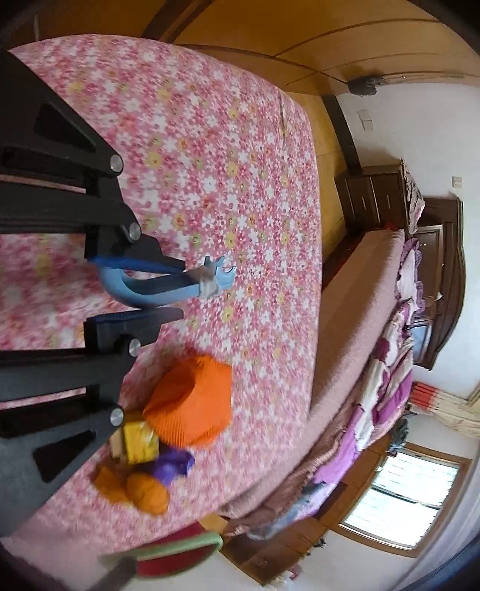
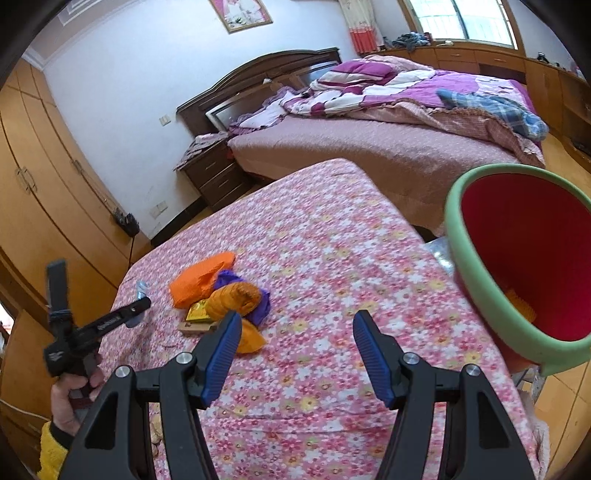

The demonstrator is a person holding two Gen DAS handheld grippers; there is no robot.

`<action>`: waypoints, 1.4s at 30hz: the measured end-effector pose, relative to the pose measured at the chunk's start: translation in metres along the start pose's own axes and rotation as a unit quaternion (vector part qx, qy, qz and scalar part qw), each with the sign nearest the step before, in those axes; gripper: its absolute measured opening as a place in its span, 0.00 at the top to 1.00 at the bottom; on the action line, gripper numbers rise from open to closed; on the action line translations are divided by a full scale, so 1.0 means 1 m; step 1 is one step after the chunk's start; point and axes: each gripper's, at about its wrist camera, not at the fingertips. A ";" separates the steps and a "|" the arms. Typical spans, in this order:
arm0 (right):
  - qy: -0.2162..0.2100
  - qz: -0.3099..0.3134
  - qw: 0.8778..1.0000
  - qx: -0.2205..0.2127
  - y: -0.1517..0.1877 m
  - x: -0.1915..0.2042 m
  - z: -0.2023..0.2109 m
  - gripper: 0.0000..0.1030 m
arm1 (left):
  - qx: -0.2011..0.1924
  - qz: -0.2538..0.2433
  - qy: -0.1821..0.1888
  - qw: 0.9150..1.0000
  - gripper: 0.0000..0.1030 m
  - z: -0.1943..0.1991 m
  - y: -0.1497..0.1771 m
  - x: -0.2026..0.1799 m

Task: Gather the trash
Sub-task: 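Grasp the orange cloth bundle with the right gripper while the left holds the blue tube, then carry the blue tube and orange bundle over the red bucket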

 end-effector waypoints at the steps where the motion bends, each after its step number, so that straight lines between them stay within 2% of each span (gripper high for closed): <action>1: -0.001 0.003 1.000 0.004 0.001 0.003 -0.002 0.36 | -0.006 0.005 0.004 1.000 0.83 0.008 0.002 0.000; 6: -0.008 0.022 0.999 0.034 0.011 0.019 -0.021 0.36 | -0.028 0.034 0.008 0.999 0.83 0.040 0.015 0.000; 11: -0.007 0.037 0.998 0.058 0.021 0.033 -0.044 0.36 | -0.033 0.041 0.006 0.999 0.83 0.050 0.026 -0.002; 15: 0.014 0.044 0.998 0.048 0.024 0.041 -0.062 0.37 | -0.044 0.051 0.004 0.998 0.83 0.055 0.031 0.000; 17: 0.024 0.044 0.998 0.038 0.026 0.043 -0.068 0.41 | -0.048 0.064 0.011 0.997 0.83 0.057 0.033 0.001; 18: 0.027 0.040 0.998 0.043 0.027 0.043 -0.073 0.47 | -0.048 0.067 0.014 0.996 0.83 0.059 0.035 0.001; 19: 0.028 0.035 0.998 0.049 0.027 0.041 -0.077 0.59 | -0.049 0.069 0.017 0.996 0.83 0.060 0.036 0.001; 20: 0.030 0.032 0.998 0.049 0.028 0.040 -0.078 0.64 | -0.050 0.070 0.019 0.996 0.83 0.062 0.037 0.000; 22: 0.026 0.034 0.998 0.046 0.029 0.039 -0.075 0.84 | -0.051 0.069 0.026 0.996 0.83 0.066 0.039 -0.003; 27: 0.005 0.015 0.999 0.046 0.042 0.028 -0.058 0.89 | -0.058 0.067 0.031 0.996 0.83 0.079 0.045 -0.013; 32: -0.014 0.015 0.999 0.041 0.050 0.021 -0.033 0.90 | -0.062 0.071 0.052 0.994 0.83 0.091 0.055 -0.027; 36: -0.034 0.008 0.999 0.019 0.049 0.013 -0.005 0.91 | -0.061 0.079 0.060 0.993 0.83 0.098 0.060 -0.036; 42: -0.045 0.003 0.999 -0.021 0.041 -0.001 0.038 0.91 | -0.066 0.058 0.072 0.994 0.83 0.112 0.061 -0.060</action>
Point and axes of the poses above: each gripper's, at about its wrist camera, not at the fingertips, and z roughly against the way its jaws point, x to its left, y to its underside, and after that the axes turned 14 degrees about -z, right-handed
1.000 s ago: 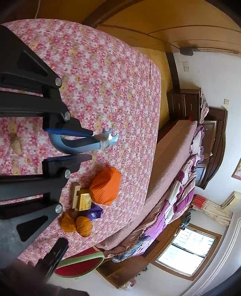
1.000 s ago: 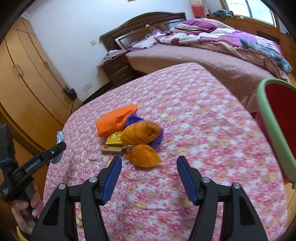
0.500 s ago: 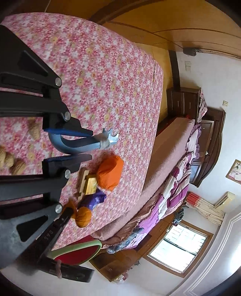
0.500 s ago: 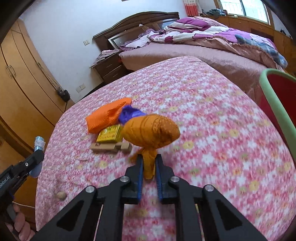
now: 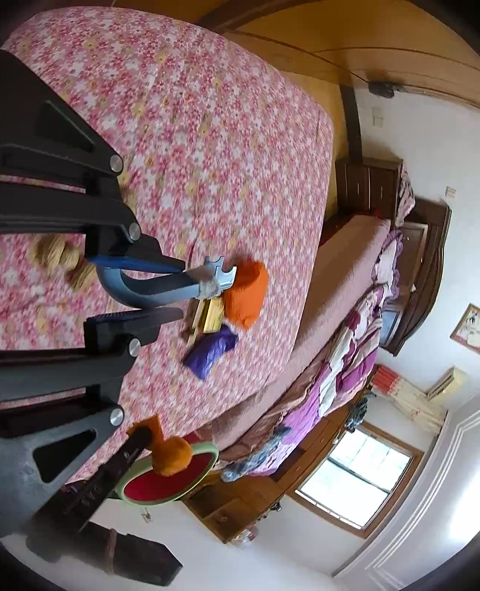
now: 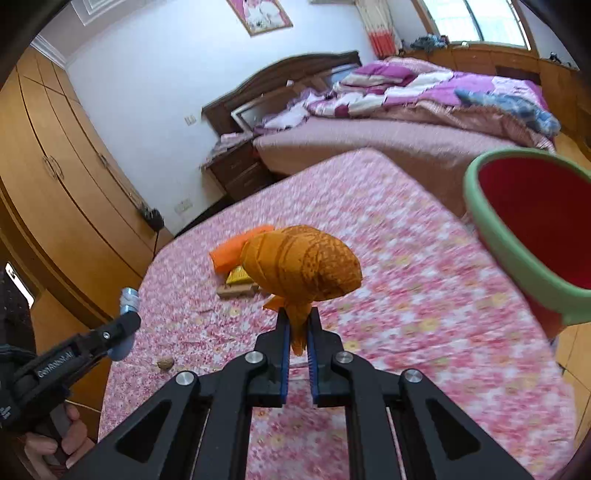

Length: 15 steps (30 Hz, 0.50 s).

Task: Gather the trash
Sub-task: 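Carry the blue tube and orange bundle over the red bucket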

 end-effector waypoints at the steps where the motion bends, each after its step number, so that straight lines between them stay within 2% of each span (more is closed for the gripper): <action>1: -0.001 -0.001 1.000 -0.005 -0.002 -0.001 0.005 0.91 | -0.001 -0.003 0.004 1.000 0.83 0.001 0.000 -0.005; 6: 0.002 -0.003 0.999 -0.041 -0.009 -0.013 0.040 0.91 | -0.002 -0.027 0.027 0.999 0.83 0.007 -0.003 -0.032; 15: 0.018 -0.028 0.996 -0.088 -0.025 -0.047 0.076 0.91 | -0.008 -0.073 0.075 0.994 0.83 0.015 -0.015 -0.084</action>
Point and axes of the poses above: each gripper's, at about its wrist camera, not at the fingertips, and z roughly against the way its jaws point, x to its left, y to its underside, and after that the axes turned 14 degrees about -z, right-handed
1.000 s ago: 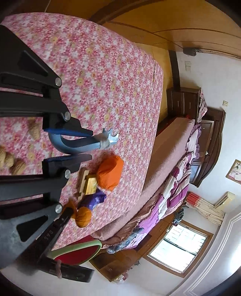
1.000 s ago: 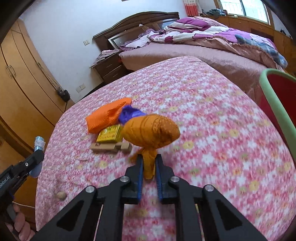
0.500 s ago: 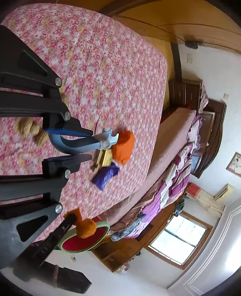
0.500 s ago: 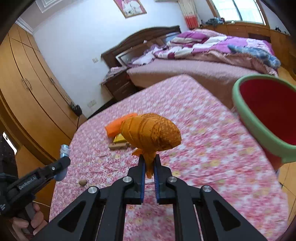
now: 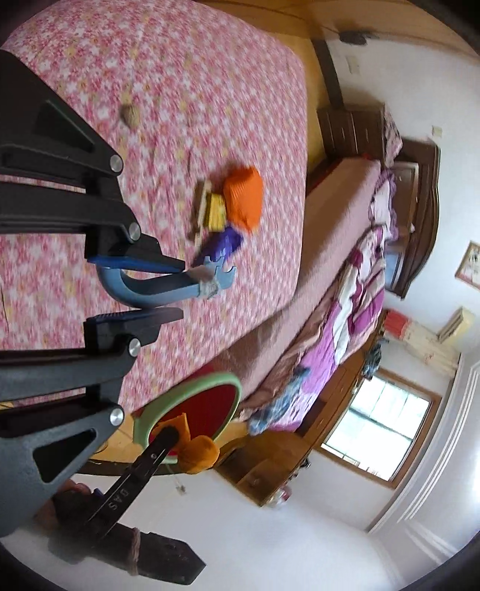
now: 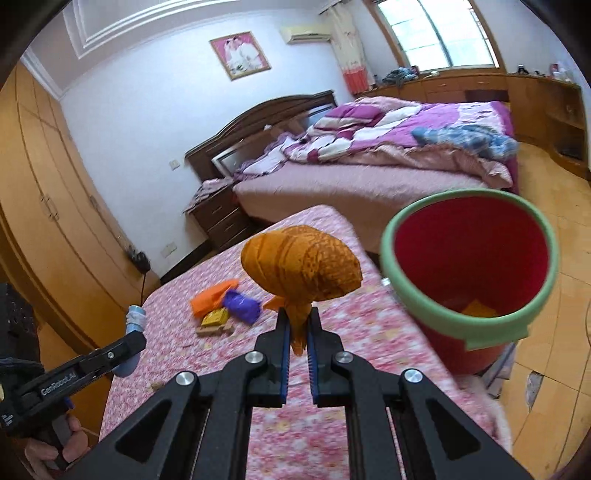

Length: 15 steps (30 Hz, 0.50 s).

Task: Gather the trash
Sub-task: 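Carry the blue tube and orange bundle over the red bucket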

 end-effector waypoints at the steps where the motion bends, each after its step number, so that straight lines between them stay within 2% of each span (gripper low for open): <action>1: 0.003 -0.003 1.000 -0.004 -0.003 -0.005 0.002 0.91 | 0.000 -0.006 0.007 1.000 0.83 -0.002 -0.003 -0.006; 15: 0.036 -0.057 0.996 -0.052 -0.032 -0.075 0.025 0.91 | 0.012 -0.058 0.055 0.997 0.83 -0.049 -0.041 -0.073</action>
Point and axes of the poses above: each gripper's, at about its wrist camera, not at the fingertips, and z roughly against the way its jaws point, x to its left, y to its underside, and after that the axes turned 14 degrees about -z, right-handed
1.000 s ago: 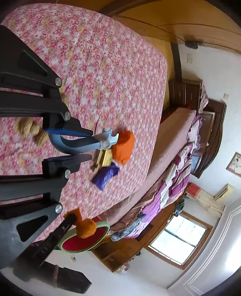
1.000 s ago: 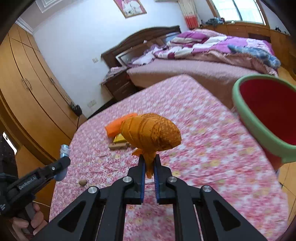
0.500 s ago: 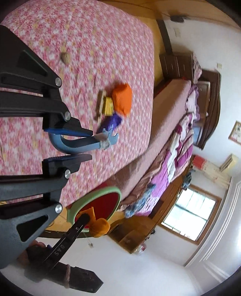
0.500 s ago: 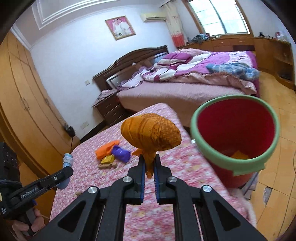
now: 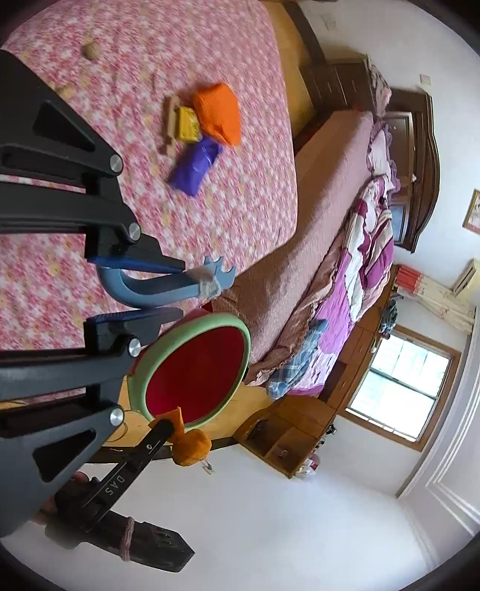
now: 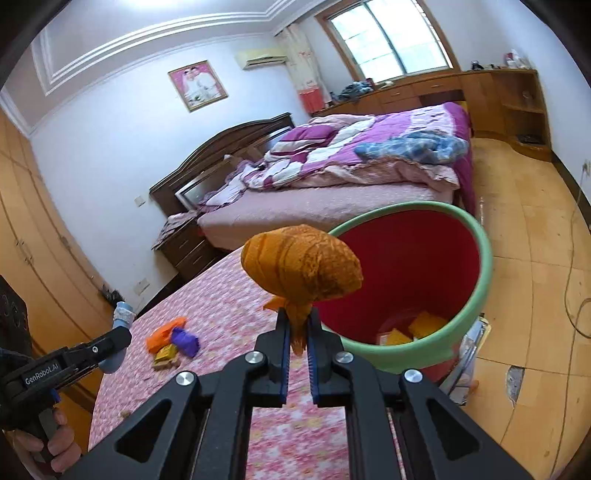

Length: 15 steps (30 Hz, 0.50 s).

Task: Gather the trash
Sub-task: 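Carry the blue tube and orange bundle over the red bucket, then open both grippers to drop the tube and bundle into the bucket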

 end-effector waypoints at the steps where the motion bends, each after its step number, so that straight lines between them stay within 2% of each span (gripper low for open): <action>1: 0.002 -0.003 1.000 -0.001 -0.002 -0.004 -0.001 0.91 | 0.003 -0.005 0.003 1.000 0.83 -0.007 -0.004 -0.005; 5: 0.014 -0.019 1.000 -0.002 -0.013 -0.021 -0.011 0.91 | 0.013 -0.023 0.016 1.000 0.83 -0.027 -0.011 -0.018; 11: 0.034 -0.039 0.999 0.001 -0.029 -0.047 -0.028 0.89 | 0.046 -0.067 0.049 0.996 0.83 -0.082 -0.026 -0.050; 14: 0.047 -0.049 0.998 0.003 -0.035 -0.059 -0.037 0.84 | 0.045 -0.094 0.061 0.993 0.83 -0.102 -0.034 -0.069; 15: 0.047 -0.054 0.997 0.005 -0.037 -0.063 -0.039 0.78 | 0.046 -0.099 0.065 0.992 0.83 -0.107 -0.036 -0.072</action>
Point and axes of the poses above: each gripper's, at about its wrist camera, not at the fingertips, and z roughly against the way its jaws point, x to its left, y to its underside, and after that the axes turned 14 degrees about -z, right-handed
